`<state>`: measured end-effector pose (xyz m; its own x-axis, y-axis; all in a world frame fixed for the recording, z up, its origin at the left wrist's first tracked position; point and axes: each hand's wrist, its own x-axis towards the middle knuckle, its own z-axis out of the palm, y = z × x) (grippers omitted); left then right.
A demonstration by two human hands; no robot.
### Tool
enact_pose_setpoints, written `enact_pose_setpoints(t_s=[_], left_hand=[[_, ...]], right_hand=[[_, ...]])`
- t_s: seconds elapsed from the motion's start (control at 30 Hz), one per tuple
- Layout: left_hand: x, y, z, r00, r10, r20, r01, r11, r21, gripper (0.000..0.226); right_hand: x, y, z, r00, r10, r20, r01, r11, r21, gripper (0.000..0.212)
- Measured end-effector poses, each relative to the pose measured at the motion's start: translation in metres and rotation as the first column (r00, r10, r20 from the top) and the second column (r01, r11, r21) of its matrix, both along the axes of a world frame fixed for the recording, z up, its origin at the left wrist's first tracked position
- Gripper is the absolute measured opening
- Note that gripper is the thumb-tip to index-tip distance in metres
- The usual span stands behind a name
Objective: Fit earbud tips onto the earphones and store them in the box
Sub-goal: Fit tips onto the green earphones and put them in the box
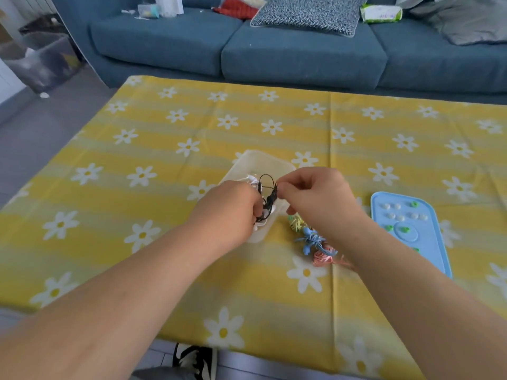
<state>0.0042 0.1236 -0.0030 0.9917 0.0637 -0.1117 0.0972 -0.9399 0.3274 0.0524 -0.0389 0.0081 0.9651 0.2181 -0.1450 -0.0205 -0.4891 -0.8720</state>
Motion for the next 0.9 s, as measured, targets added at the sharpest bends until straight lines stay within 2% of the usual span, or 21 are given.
enact_pose_setpoints(t_s=[0.13,0.23,0.33,0.4,0.5,0.57,0.67,0.83,0.9], left_hand=[[-0.001,-0.005,0.003,0.999,0.007,-0.032,-0.005,0.998,0.065,0.019],[0.000,-0.013,0.016,0.993,-0.011,0.116,-0.007,0.989,0.148,0.014],[0.005,-0.036,0.017,0.968,-0.104,0.230,0.111,0.994,-0.015,0.018],[0.007,-0.059,0.010,0.973,-0.183,0.143,0.187,0.982,-0.009,0.024],[0.010,-0.091,-0.007,0.969,-0.243,-0.052,0.248,0.962,0.113,0.022],[0.016,-0.098,-0.015,0.962,-0.252,-0.105,0.267,0.948,0.173,0.030],[0.029,-0.104,-0.019,0.970,-0.217,-0.113,0.236,0.951,0.201,0.036],[0.039,-0.106,-0.021,0.973,-0.173,-0.154,0.204,0.955,0.216,0.003],[0.040,-0.106,-0.022,0.979,-0.152,-0.135,0.174,0.971,0.165,0.014]], right_hand=[[0.003,-0.020,0.001,0.999,-0.038,-0.033,0.039,0.999,0.035,0.015],[0.007,-0.038,0.001,0.996,-0.079,-0.052,0.081,0.996,0.035,0.015],[0.008,-0.065,-0.002,0.992,-0.120,-0.050,0.121,0.993,0.006,0.016],[0.008,-0.081,-0.004,0.989,-0.143,-0.039,0.142,0.989,-0.035,0.017],[0.006,-0.099,-0.005,0.988,-0.141,-0.059,0.134,0.984,-0.116,0.015],[0.001,-0.110,-0.005,0.992,-0.079,-0.097,0.056,0.975,-0.215,0.016],[-0.008,-0.125,-0.007,0.968,0.072,-0.239,-0.143,0.946,-0.291,0.032],[-0.025,-0.131,-0.013,0.917,0.234,-0.323,-0.339,0.883,-0.323,0.039],[-0.034,-0.129,-0.012,0.878,0.336,-0.342,-0.452,0.817,-0.357,0.040]])
